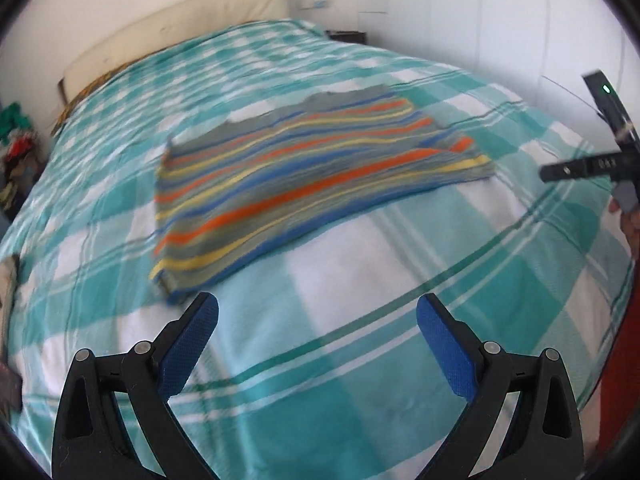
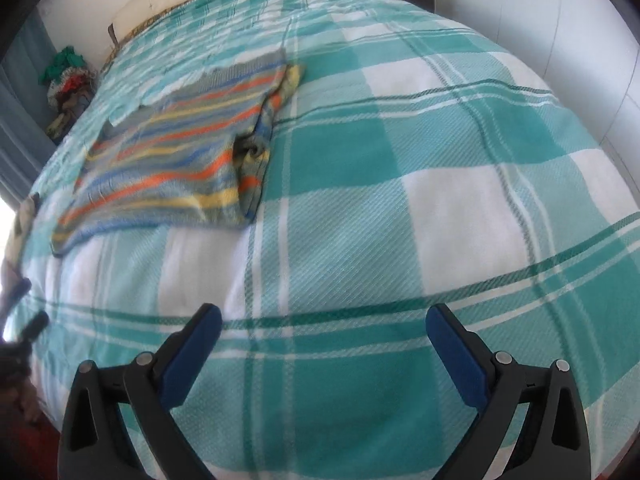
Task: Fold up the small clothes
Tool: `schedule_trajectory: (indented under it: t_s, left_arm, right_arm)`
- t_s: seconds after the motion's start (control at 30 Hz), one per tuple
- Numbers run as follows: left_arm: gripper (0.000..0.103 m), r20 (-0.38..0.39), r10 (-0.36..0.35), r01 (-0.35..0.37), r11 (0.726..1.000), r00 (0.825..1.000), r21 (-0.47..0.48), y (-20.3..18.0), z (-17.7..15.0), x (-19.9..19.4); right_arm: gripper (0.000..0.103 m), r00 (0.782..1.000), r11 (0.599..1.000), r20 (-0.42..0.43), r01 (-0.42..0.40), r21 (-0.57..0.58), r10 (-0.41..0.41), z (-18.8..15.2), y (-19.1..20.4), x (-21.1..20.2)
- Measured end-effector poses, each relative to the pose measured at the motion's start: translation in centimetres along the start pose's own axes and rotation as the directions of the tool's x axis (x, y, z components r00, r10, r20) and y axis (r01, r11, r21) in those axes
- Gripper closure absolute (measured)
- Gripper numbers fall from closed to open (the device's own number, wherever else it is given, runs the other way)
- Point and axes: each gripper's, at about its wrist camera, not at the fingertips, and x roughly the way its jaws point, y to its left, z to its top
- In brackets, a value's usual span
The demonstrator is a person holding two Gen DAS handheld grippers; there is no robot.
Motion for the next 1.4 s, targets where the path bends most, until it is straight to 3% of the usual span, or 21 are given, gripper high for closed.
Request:
schedule_trajectory:
  t_s: [0.1,0.2,0.33,0.37,0.4,0.43,0.47,0.6,0.67,0.7,0.73,0.8,0.9,1.03,1.2,1.33,1.4]
  left_arm:
    - [0.004,0.017,-0.077,0.073,0.985,0.997,0.154,-5.4,4.1,3.0]
    - [0.006,0.014,-0.122,0.112,0.944,0.992,0.309,-10.4,6.8,6.6]
    - [0.009,-0.025,-0.051,0.056,0.919,0.998,0.39,-14.3,8.4,12.0]
    - [0.011,-0.024,-0.059,0.064,0.925,0.998,0.374,-14.4,8.7,12.6]
    - [0.029,-0.02,-0.092,0.093,0.935,0.996,0.342,-14.2,9.1,12.6]
    - [0.073,-0.021,-0.11,0.112,0.945,0.994,0.307,-14.0,9.4,12.6]
    - [0.091,-0.024,-0.091,0.094,0.954,0.996,0.284,-13.9,9.7,12.6]
    - [0.094,-0.007,-0.159,0.158,0.974,0.987,0.165,-12.1,10.1,11.4]
    - [0.094,0.022,-0.197,0.194,0.976,0.98,0.101,-10.8,10.1,10.0]
    - [0.094,0.034,-0.209,0.206,0.976,0.977,0.072,-10.2,10.1,9.4]
    - [0.094,0.049,-0.217,0.216,0.976,0.975,0.036,-9.4,10.0,8.6]
    - [0.094,0.081,-0.223,0.227,0.973,0.971,-0.046,-7.1,10.0,7.1]
    - [0.094,0.14,-0.215,0.241,0.949,0.967,-0.205,-2.1,9.1,4.0]
    - [0.095,0.161,-0.175,0.226,0.891,0.971,-0.394,5.5,6.3,1.5]
    - [0.095,0.116,-0.08,0.13,0.838,0.99,-0.531,11.5,2.5,1.6]
    - [0.095,0.065,-0.044,0.074,0.799,0.997,-0.597,14.4,0.0,2.6]
    - [0.095,0.031,-0.035,0.047,0.792,0.999,-0.608,15.1,-1.0,3.5]
  right_arm:
    - [0.004,0.991,0.99,-0.001,-0.134,0.053,0.135,3.8,-2.0,0.1]
    - [0.01,0.964,0.96,0.006,-0.267,0.085,0.268,7.9,-2.7,1.5]
    - [0.02,0.927,0.925,-0.049,-0.365,0.106,0.371,12.8,-2.0,6.0]
    - [0.023,0.923,0.922,-0.061,-0.372,0.11,0.38,13.8,-1.7,7.2]
    - [0.026,0.92,0.92,-0.072,-0.375,0.116,0.385,14.7,-1.5,8.3]
    - [0.026,0.915,0.915,-0.084,-0.384,0.124,0.395,15.6,-1.1,9.6]
    - [0.026,0.91,0.91,-0.092,-0.392,0.133,0.405,16.4,-0.8,10.8]
    - [0.026,0.899,0.896,-0.105,-0.402,0.187,0.425,19.2,0.9,15.6]
    - [0.034,0.906,0.892,-0.067,-0.397,0.218,0.419,20.4,1.7,17.0]
    - [0.058,0.91,0.895,-0.067,-0.387,0.223,0.41,20.9,2.3,17.6]
    - [0.094,0.924,0.913,-0.084,-0.348,0.215,0.372,21.3,3.0,17.9]
    - [0.094,0.945,0.934,-0.065,-0.305,0.185,0.321,22.2,4.8,17.1]
    - [0.095,0.929,0.926,0.02,-0.371,0.068,0.37,23.3,9.0,12.8]
    - [0.094,0.901,0.899,0.019,-0.429,-0.091,0.433,24.2,17.4,9.5]
    - [0.095,0.889,0.865,-0.043,-0.454,-0.215,0.456,23.2,28.1,10.9]
    - [0.094,0.893,0.857,-0.096,-0.45,-0.251,0.44,20.9,33.7,13.7]
    - [0.094,0.895,0.858,-0.105,-0.445,-0.257,0.433,19.9,35.7,15.1]
